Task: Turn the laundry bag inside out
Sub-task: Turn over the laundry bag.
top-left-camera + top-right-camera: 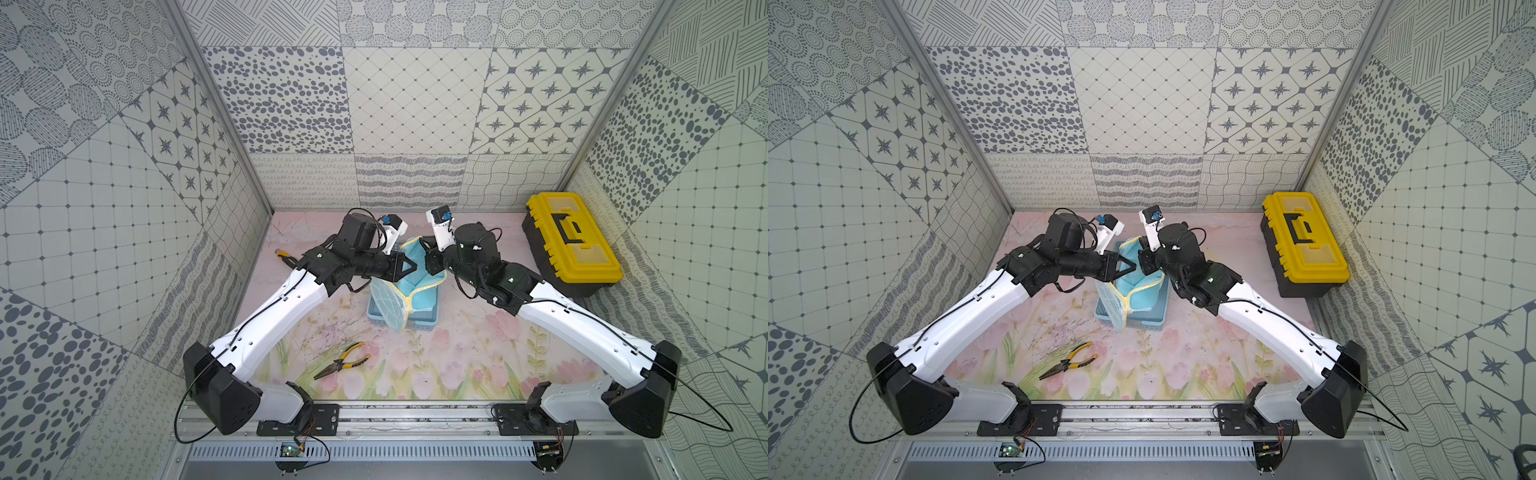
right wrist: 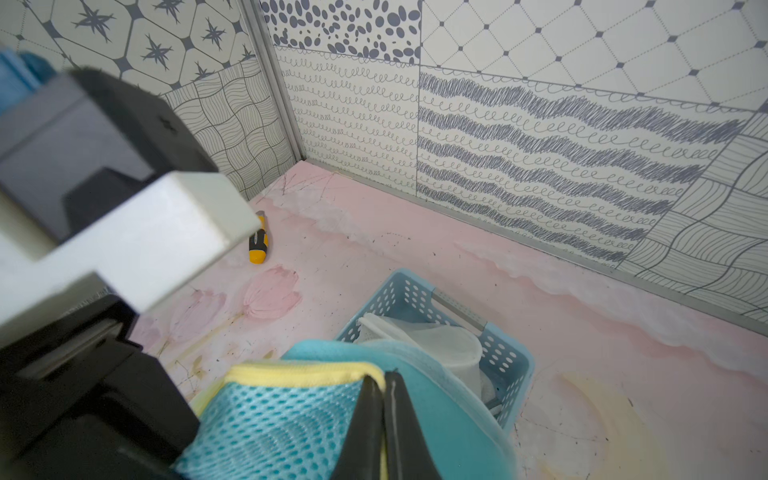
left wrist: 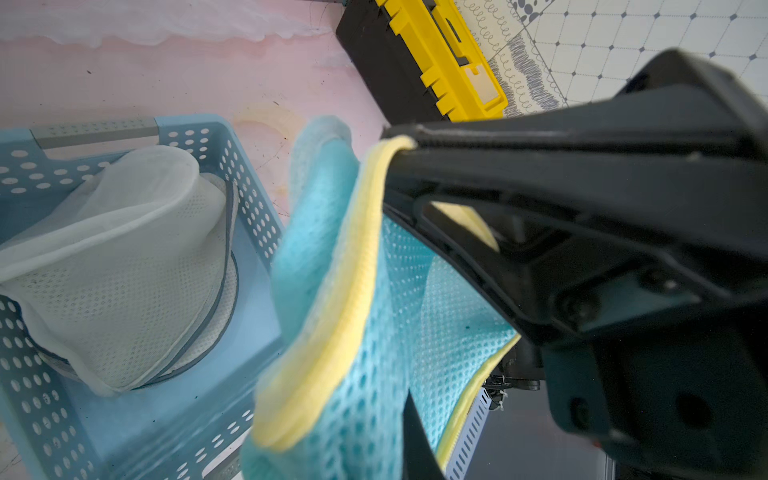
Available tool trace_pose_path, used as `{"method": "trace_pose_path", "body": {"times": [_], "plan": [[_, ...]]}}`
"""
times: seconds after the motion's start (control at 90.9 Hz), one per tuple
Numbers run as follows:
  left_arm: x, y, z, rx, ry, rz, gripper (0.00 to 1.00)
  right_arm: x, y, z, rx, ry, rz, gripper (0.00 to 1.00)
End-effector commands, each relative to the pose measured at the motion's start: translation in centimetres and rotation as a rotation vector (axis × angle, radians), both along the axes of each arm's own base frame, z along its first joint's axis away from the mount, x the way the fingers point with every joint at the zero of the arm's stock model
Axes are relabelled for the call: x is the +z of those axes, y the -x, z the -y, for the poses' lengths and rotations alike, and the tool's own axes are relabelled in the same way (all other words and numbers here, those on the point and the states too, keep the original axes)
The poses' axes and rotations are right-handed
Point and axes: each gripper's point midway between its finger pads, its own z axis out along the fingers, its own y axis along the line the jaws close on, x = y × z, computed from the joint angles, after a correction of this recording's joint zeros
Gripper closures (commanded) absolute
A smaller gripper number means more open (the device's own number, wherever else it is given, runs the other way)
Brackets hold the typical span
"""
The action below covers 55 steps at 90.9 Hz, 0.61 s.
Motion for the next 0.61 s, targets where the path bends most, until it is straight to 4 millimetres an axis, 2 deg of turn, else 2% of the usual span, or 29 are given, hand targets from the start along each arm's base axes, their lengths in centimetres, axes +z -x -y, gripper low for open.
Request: {"method": "trace_pose_path", "body": {"times": [0.0, 0.297, 0.341, 0.396, 0.44, 0.506, 0.55, 0.594], "plan": [[-1.7, 5.3, -0.8, -0.126, -0.056, -0.182, 1.00, 2.5, -5.2, 9.1, -0.388, -0.067, 0.088, 1.00], [-1.0, 7.0, -0.7, -0.188, -0.008, -0.175, 1.00, 1.5, -5.8, 12.2, -0.427, -0.077, 0.041, 1.00], [-1.1, 6.9, -0.8, -0.179, -0.005, -0.176, 1.00, 1.3, -5.8, 11.3, -0.341, -0.118, 0.010, 1.00], [-1.0, 6.6, -0.7, -0.162, 0.009, -0.180, 1.00, 1.6, -5.1, 8.7, -0.147, -0.192, -0.026, 1.00], [-0.7, 6.3, -0.6, -0.155, 0.028, -0.180, 1.00, 2.1, -4.2, 7.0, -0.028, -0.233, -0.030, 0.86], [-0.4, 5.8, -0.4, -0.138, 0.041, -0.169, 1.00, 2.8, -2.5, 5.3, 0.117, -0.282, -0.021, 0.48], [-0.2, 5.5, -0.4, -0.125, 0.041, -0.155, 1.00, 3.4, -1.8, 5.1, 0.166, -0.310, -0.009, 0.36], [-0.2, 5.3, -0.5, -0.118, 0.039, -0.144, 1.00, 3.6, -0.9, 4.8, 0.219, -0.330, -0.004, 0.30]]}}
